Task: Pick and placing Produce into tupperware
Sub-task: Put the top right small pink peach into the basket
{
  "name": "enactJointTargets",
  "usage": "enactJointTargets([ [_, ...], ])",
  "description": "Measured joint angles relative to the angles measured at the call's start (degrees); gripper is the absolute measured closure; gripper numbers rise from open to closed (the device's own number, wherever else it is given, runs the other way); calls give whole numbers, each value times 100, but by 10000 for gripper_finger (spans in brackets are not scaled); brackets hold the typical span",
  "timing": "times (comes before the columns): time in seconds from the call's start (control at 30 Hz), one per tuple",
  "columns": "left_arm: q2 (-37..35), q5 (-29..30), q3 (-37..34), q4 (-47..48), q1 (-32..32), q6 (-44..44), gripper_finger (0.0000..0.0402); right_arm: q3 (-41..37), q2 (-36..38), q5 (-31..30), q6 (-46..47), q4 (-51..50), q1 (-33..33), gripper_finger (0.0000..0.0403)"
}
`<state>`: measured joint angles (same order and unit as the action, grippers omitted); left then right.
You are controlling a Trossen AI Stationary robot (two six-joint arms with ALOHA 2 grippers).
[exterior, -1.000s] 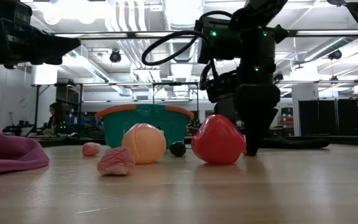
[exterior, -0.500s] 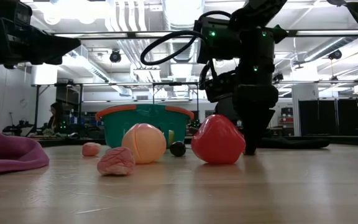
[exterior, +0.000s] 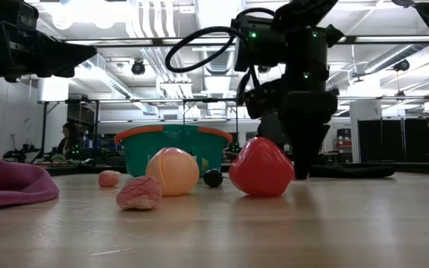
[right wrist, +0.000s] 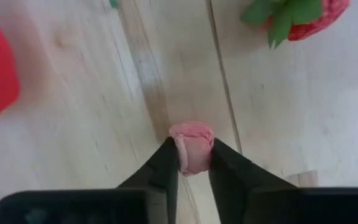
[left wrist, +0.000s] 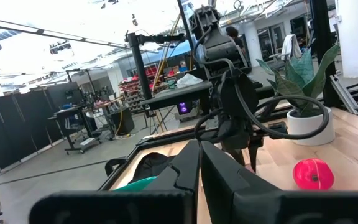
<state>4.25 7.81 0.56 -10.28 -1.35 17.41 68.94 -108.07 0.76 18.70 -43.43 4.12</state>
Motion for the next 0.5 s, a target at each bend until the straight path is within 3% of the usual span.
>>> enactJointTargets([
  [0.5, 0, 0, 2, 12, -2, 0, 400, 676, 264, -83, -573, -278, 2, 349],
])
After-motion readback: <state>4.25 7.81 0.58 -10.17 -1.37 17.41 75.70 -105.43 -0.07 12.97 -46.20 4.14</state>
